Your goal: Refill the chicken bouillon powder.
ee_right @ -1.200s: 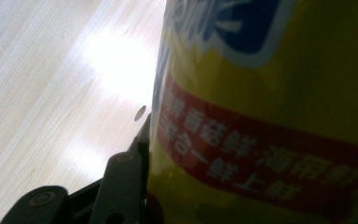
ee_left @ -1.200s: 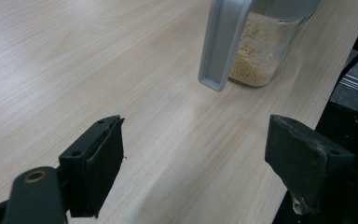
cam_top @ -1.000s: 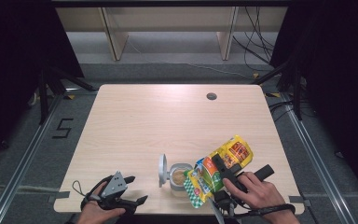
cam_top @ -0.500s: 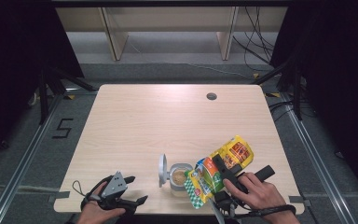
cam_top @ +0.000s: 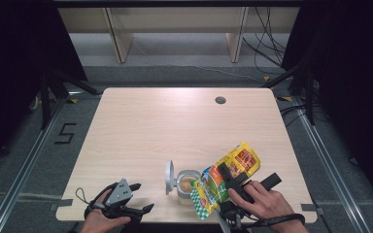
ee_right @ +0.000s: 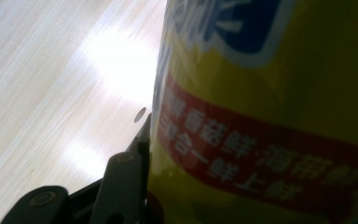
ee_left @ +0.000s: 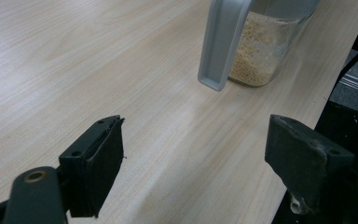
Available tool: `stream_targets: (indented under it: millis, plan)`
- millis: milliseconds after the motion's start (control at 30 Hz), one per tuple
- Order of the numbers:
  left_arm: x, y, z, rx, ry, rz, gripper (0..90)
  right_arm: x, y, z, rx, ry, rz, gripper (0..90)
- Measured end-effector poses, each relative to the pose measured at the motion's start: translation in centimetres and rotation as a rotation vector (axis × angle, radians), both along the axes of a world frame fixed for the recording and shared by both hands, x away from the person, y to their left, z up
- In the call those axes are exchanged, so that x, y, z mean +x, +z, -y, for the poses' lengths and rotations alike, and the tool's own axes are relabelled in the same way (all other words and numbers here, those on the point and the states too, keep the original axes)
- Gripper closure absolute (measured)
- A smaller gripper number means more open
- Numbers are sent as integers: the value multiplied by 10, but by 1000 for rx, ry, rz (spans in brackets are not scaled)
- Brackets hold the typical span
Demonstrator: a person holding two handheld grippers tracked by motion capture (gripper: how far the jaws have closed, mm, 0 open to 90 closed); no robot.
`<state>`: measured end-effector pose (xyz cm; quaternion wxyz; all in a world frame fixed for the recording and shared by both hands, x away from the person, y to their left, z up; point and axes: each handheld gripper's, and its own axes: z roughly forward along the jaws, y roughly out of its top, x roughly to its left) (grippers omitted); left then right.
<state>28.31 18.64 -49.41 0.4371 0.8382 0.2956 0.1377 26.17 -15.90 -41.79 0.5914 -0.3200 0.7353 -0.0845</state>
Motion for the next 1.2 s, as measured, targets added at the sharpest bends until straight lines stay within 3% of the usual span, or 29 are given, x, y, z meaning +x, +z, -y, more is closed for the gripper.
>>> stream_targets:
  millis: [100, 200, 267, 467, 700, 733, 833, 900, 967, 1000, 1067, 1167, 1200]
  plan:
    - [0, 0, 0, -12, -3, -14, 189, 0, 1, 1, 1, -8, 5, 607]
    - [1, 1, 0, 2, -15, 15, 189, -1, 1, 1, -1, -8, 9, 606]
    - [-1, 0, 1, -23, 5, -6, 189, -1, 1, 1, 1, -7, 6, 607]
    - [0, 0, 0, 1, 0, 0, 189, 0, 1, 1, -1, -7, 4, 607]
    - [-1, 0, 1, -17, 5, -5, 189, 0, 1, 2, 0, -11, 3, 607]
    - [0, 0, 0, 3, 0, 0, 189, -1, 1, 2, -1, -12, 2, 606]
    - [-1, 0, 1, -18, 6, -5, 189, 0, 1, 2, 3, -11, 3, 607]
    - [0, 0, 0, 2, 0, 0, 189, 0, 1, 3, 3, -12, 1, 606]
    - [-1, 0, 1, -16, 5, -4, 189, 1, 3, 2, -20, 5, 11, 606]
    - [-1, 0, 1, -19, 5, -5, 189, 0, 1, 3, 5, -13, 6, 606]
    - [0, 0, 0, -8, -12, 15, 189, 0, 2, 3, 5, -10, 6, 607]
    - [-1, 0, 0, -14, 4, -4, 189, -1, 1, 2, 5, -9, 3, 606]
    - [-2, 0, 2, -35, 8, -9, 189, -1, 1, 1, 7, -4, -3, 607]
